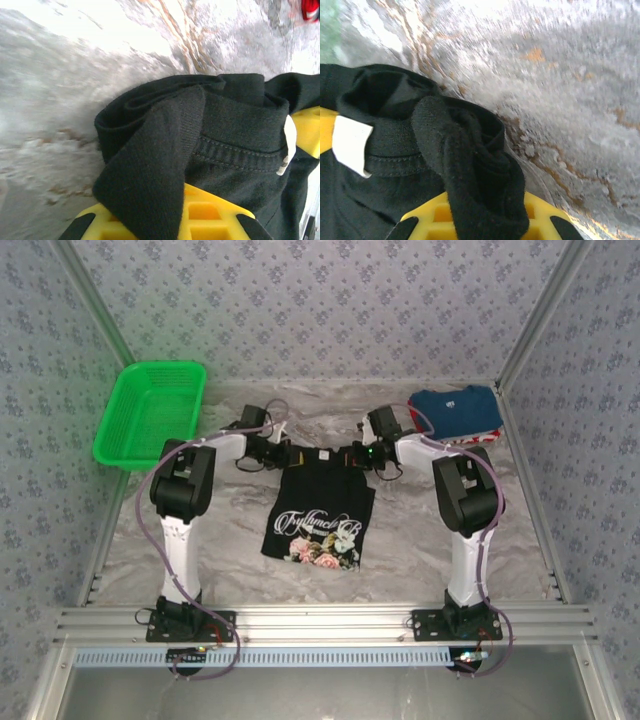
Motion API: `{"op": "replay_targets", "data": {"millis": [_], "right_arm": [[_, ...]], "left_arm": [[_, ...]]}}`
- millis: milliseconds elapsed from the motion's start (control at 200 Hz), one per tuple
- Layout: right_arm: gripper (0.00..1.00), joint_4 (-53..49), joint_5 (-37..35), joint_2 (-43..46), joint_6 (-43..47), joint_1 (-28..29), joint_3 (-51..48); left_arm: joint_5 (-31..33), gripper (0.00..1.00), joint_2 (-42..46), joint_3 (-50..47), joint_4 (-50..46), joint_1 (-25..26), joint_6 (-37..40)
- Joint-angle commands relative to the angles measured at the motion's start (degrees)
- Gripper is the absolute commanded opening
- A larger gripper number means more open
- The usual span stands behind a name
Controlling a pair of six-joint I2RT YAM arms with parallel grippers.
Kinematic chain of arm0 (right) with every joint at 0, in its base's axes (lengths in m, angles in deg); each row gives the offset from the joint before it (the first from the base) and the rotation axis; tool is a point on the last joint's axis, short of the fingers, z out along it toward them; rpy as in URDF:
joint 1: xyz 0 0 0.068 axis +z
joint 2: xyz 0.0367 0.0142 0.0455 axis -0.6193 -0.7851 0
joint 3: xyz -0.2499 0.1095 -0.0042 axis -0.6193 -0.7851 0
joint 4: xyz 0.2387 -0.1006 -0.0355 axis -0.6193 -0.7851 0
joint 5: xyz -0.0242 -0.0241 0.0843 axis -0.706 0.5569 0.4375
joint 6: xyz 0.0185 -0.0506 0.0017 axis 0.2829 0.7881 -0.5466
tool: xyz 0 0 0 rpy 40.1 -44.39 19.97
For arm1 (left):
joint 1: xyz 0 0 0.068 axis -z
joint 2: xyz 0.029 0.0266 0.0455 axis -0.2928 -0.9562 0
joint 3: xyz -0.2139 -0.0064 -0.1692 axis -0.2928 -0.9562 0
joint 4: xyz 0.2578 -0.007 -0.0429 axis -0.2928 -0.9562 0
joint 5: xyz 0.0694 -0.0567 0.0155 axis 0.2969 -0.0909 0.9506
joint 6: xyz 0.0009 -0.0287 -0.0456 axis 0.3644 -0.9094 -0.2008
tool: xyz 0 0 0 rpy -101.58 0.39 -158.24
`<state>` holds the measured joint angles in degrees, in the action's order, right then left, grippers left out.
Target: Fold the inside-out t-shirt
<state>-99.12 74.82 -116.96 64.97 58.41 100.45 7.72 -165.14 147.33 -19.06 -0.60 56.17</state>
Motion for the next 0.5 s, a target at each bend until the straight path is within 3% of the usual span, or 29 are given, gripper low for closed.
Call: {"op": "replay_targets", "data": {"millis": [0, 185, 360, 495], "right_arm": [[0.0, 3.2, 2.9, 2.1, -1.7, -1.0, 4.0], [0.0, 3.7, 3.6, 0.9, -1.6, -1.9, 14.2], [0.0, 0.6, 4.3, -0.1, 0.6, -2.0, 28.6], [0.0, 0.4, 4.7, 2.7, 2.6, -1.7, 31.6]], "left_arm": [[-0.6, 0.0, 5.1, 0.9, 4.1, -2.0, -3.4], [-0.3, 0.0, 6.3, 9.4, 3.8, -3.8, -5.4], [0.5, 0.0, 7.5, 23.3, -3.5, -4.4, -4.4], [0.4, 0.0, 11.3, 24.5, -5.7, -4.4, -3.9]]}}
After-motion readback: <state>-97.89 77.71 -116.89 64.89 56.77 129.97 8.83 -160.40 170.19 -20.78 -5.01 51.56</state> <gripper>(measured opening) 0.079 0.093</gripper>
